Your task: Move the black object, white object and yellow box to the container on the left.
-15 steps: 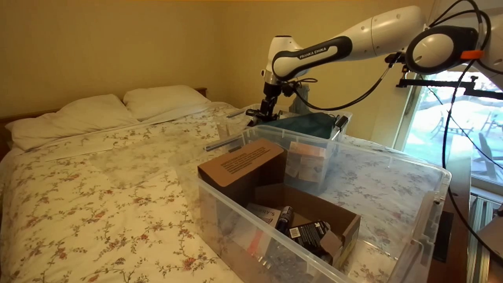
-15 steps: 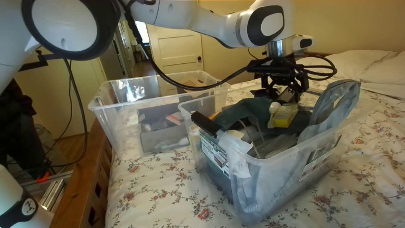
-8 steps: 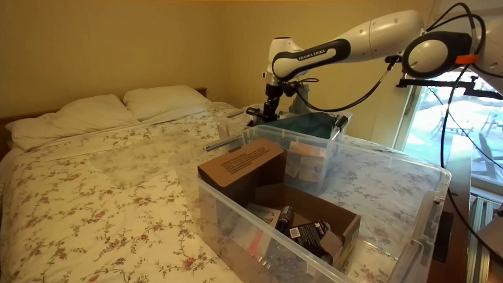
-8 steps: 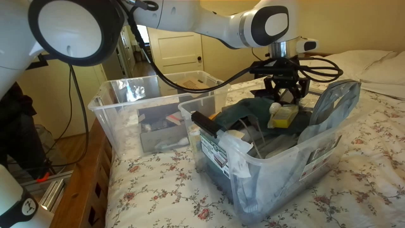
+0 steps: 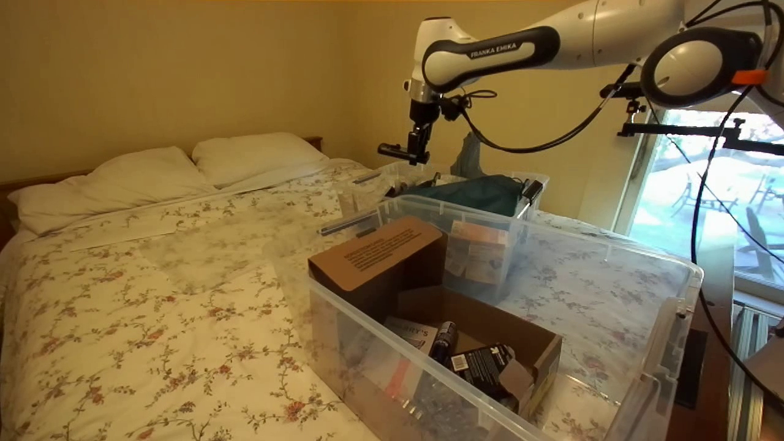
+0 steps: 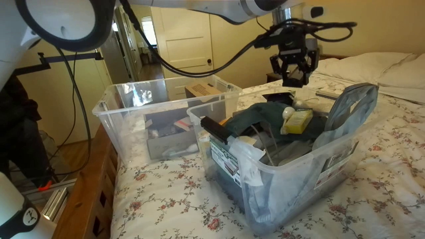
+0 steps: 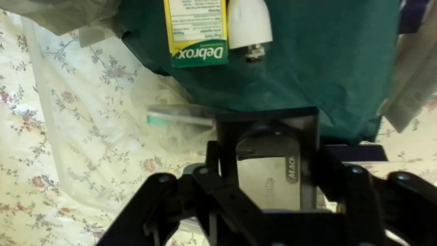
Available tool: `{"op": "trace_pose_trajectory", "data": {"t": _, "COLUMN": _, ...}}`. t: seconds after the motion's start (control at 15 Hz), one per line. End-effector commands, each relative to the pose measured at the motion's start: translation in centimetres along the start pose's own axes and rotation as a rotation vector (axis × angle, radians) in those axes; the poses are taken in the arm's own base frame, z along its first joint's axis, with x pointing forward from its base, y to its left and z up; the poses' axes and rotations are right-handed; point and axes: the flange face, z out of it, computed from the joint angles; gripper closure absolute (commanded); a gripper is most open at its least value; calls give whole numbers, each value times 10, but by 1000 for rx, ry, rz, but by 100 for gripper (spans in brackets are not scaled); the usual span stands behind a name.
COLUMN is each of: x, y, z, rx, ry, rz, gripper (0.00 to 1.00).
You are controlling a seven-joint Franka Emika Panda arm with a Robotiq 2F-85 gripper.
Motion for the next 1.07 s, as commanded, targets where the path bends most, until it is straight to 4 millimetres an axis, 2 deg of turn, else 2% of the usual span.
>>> {"op": "trace_pose_trajectory", "data": {"t": 0.0, "x": -3, "y": -48, "z": -55, "rx": 50, "ry": 16, "rz": -125, "gripper": 58}}
{"op": "trace_pose_trajectory", "data": {"t": 0.2, "x": -10, "y": -100, "z": -92, "rx": 64, "ry": 52, "rz": -177, "gripper": 58}}
{"op": "trace_pose_trajectory", "data": {"t": 0.47, "x": -30, "y": -159, "z": -115, "rx": 68, "ry": 41, "rz": -133, "gripper": 58}}
{"op": "trace_pose_trajectory", "data": {"t": 0.73, "x": -56, "y": -204, "z": -118, "rx": 67, "ry": 43, "rz": -64, "gripper": 58}}
{"op": "trace_pose_trajectory", "data": {"t": 1.0, "x": -91, "y": -250, "z": -106, "rx": 73, "ry": 25, "rz": -1, "gripper": 58}}
